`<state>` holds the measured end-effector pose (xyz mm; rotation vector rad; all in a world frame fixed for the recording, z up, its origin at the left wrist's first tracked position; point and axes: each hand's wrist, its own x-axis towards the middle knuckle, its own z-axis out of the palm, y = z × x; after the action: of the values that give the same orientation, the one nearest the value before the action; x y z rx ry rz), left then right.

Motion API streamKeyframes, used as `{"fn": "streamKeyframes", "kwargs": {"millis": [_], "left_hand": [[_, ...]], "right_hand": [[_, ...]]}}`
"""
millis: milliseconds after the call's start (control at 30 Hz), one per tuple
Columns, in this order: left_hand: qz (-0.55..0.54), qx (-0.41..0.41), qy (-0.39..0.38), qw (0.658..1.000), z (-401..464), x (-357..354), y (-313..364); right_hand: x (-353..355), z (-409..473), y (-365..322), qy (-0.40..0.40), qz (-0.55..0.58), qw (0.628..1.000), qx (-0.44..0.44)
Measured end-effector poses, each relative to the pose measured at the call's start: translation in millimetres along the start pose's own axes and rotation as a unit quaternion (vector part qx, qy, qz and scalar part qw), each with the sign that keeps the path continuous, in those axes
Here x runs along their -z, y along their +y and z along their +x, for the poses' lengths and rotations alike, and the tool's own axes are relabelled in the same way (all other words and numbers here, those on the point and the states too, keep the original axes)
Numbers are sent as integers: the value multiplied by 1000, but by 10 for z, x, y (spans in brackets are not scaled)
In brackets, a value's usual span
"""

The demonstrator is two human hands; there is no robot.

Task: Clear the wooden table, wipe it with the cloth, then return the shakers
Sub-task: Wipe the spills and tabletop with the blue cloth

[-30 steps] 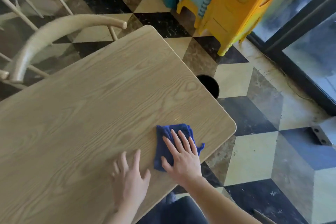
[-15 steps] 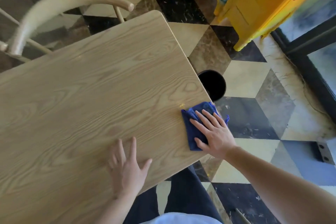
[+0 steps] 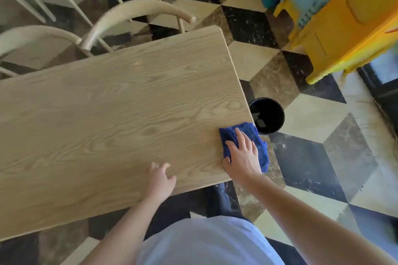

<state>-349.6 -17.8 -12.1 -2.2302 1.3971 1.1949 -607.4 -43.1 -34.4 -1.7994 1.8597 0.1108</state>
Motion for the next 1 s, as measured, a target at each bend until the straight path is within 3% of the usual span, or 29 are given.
{"fn": "streamKeyframes", "kwargs": {"millis": [100, 200, 400, 500, 667, 833, 1000], "left_hand": [[-81, 20, -51, 995, -165, -15, -192], [-96, 64, -68, 991, -421, -115, -554], [-240, 171, -40, 955, -1094, -664, -1402], [-309, 234, -21, 922, -1384, -924, -1837], [-451, 284, 40, 845, -1604, -1120, -2378], [-472, 234, -2, 850, -1748, -1104, -2954], [-577, 269, 43, 770, -1816, -1009, -3872]], "right_hand": [[81, -127, -183, -12, 32, 998, 46], [62, -248, -422, -145, 60, 984, 79], [-379, -420, -632, -327, -101, 930, 138], [-583, -486, -624, -403, -124, 903, 86], [-719, -655, -751, -408, -44, 910, -62], [-774, -898, -1182, -381, -37, 913, -138], [-1035, -1120, -2062, -358, -74, 924, -109]]}}
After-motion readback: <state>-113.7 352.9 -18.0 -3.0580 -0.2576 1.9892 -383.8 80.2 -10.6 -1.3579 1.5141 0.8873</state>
